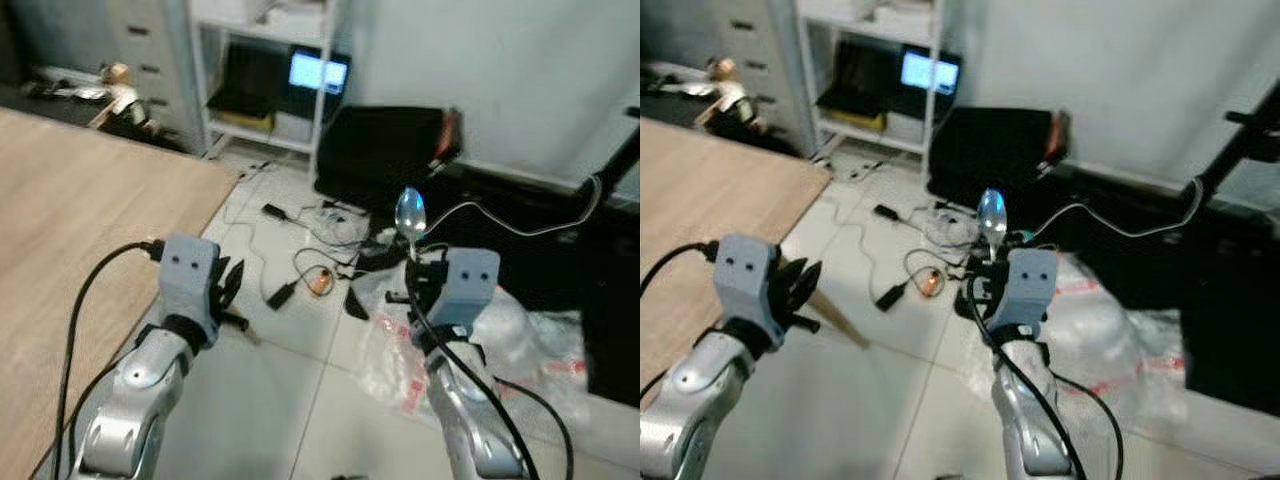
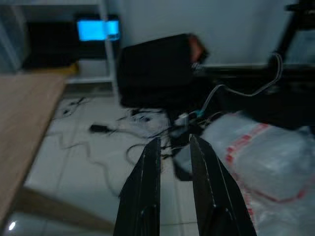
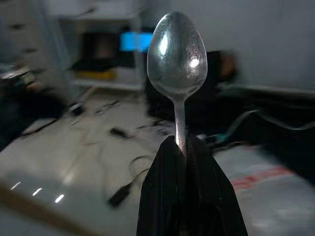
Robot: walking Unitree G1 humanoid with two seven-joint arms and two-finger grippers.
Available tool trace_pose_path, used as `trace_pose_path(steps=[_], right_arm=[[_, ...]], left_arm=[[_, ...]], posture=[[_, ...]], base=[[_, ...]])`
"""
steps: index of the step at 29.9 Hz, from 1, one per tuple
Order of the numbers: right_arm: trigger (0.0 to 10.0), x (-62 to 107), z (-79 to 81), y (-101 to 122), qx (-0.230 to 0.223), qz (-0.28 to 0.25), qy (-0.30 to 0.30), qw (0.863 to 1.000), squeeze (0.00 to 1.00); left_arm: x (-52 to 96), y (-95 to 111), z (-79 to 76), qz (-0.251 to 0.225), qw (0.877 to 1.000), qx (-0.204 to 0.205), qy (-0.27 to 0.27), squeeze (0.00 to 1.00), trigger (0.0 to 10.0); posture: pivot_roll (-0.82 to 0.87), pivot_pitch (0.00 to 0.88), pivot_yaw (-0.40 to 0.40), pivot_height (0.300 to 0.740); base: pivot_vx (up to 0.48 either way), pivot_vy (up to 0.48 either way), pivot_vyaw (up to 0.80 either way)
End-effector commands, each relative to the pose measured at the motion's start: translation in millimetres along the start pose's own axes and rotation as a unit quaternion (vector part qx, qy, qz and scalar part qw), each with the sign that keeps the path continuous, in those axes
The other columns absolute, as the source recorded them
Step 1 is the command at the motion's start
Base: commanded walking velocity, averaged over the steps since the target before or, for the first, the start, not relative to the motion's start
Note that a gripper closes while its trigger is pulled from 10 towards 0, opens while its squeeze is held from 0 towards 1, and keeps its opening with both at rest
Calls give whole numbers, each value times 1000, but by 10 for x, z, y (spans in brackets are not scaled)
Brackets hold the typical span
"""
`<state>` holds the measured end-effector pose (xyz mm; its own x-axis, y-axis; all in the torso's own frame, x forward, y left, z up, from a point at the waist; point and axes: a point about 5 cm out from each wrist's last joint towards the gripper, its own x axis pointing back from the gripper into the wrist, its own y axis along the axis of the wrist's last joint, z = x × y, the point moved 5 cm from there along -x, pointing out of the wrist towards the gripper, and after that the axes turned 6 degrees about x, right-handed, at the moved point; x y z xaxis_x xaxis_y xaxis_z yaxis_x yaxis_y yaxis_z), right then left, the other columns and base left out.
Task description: Setting the table
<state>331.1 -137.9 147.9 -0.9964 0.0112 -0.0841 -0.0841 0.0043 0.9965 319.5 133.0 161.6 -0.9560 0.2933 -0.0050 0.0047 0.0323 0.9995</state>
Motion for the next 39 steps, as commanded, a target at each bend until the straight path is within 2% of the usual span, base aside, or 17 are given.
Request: trace_pose_path(steps=[1, 19, 39], right_arm=[[9294, 27, 22, -64, -5, 12, 1, 1000, 0], [8902, 39, 16, -74, -5, 15, 1, 1000, 0], [8902, 47, 13, -79, -6, 17, -1, 1000, 0]], left_arm=[[23, -63, 19, 12, 1000, -3, 3, 0, 10000], [24, -72, 2, 12, 1000, -1, 0, 0, 10000], [23, -73, -11, 13, 1000, 1, -2, 0, 10000]], posture=[[17, 62, 49, 740], [13, 69, 49, 740], [10, 72, 51, 740]], base=[[0, 0, -800], [0, 0, -800], [0, 0, -800]])
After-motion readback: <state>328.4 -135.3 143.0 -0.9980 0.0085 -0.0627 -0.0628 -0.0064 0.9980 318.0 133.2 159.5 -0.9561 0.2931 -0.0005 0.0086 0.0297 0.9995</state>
